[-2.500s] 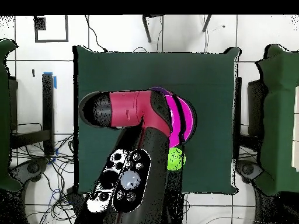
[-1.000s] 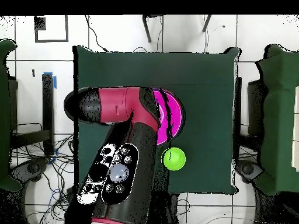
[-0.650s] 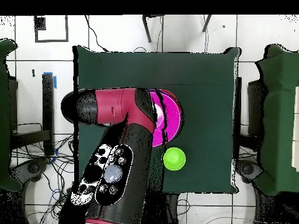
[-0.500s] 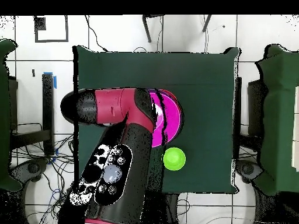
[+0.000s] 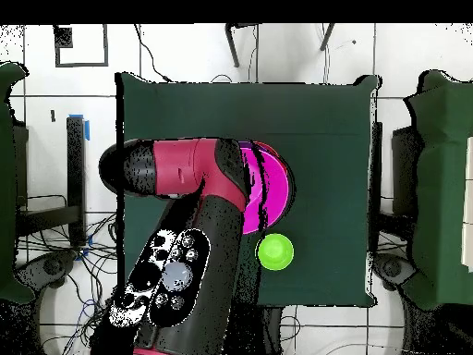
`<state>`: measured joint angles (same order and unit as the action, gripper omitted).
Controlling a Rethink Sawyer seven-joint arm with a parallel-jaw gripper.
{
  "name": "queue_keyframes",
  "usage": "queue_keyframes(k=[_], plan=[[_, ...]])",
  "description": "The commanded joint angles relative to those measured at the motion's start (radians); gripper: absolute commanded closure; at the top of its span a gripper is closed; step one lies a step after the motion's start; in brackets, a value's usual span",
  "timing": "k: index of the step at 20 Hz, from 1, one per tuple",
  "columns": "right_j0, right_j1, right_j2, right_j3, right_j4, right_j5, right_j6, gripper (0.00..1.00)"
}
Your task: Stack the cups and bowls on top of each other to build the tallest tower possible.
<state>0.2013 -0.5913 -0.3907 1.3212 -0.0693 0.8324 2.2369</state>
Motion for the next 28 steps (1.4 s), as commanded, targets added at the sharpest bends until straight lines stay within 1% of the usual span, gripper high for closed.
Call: queue_keyframes(k=[1,4,9,14,26,27,28], plan=[[-0.002,0.048,0.013,-0.046,-0.034,0.006,0.122,1.00],[-0.008,0.052,0.004,-0.052,-0.041,-0.005,0.107,1.00],[-0.016,0.065,0.002,-0.071,-0.032,-0.013,0.095,1.00],[-0.018,0.071,0.015,-0.069,-0.015,-0.029,0.098,1.00],[-0.010,0.062,0.029,-0.055,0.003,-0.009,0.102,1.00],[-0.012,0.058,0.031,-0.052,0.003,-0.016,0.097,0.00],[-0.015,0.053,0.036,-0.047,0.006,-0.018,0.095,0.00]])
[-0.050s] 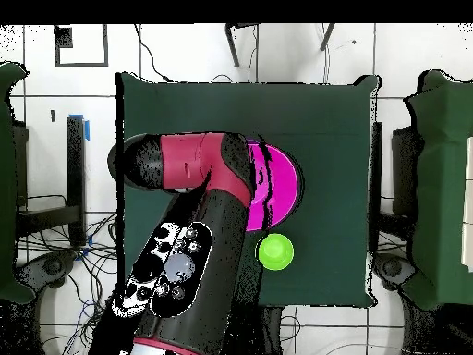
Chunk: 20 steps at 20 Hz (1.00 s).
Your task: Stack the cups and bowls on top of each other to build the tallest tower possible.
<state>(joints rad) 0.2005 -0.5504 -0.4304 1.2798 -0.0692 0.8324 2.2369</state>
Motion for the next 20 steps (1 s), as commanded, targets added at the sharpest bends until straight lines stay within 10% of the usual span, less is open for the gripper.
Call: queue_keyframes(k=[1,20], plan=[[-0.017,0.008,0.080,0.000,0.009,-0.021,0.092,0.00],[-0.015,0.009,0.067,-0.022,0.011,0.029,0.094,0.00]])
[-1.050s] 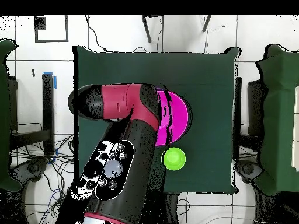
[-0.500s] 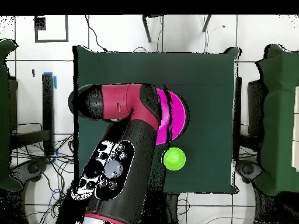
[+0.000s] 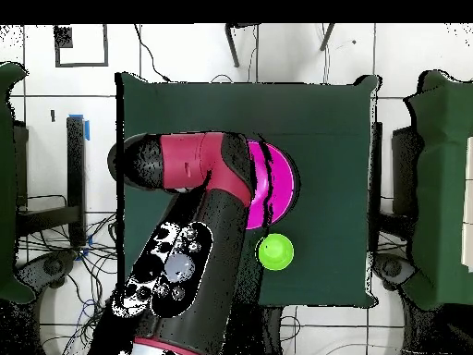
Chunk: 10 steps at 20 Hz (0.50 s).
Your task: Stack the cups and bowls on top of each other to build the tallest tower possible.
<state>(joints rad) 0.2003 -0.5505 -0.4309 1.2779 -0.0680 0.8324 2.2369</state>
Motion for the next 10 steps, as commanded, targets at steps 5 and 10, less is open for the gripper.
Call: queue_keyframes(k=[5,10], plan=[[-0.024,-0.007,0.088,-0.034,0.027,0.060,0.071,0.00],[-0.028,-0.014,0.101,-0.048,0.042,0.073,0.061,0.00]])
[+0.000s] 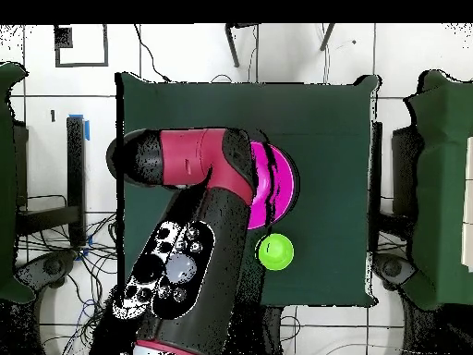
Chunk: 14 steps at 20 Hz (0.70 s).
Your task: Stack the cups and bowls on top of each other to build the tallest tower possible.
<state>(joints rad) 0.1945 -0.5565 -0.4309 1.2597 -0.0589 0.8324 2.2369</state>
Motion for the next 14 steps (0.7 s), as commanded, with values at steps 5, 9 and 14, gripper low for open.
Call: queue_keyframes(k=[5,9,14], plan=[[-0.021,-0.011,0.105,-0.035,0.040,0.075,0.054,0.00],[-0.013,-0.012,0.095,-0.050,0.040,0.096,0.052,0.00],[0.005,-0.015,0.071,-0.084,0.031,0.151,0.052,0.00]])
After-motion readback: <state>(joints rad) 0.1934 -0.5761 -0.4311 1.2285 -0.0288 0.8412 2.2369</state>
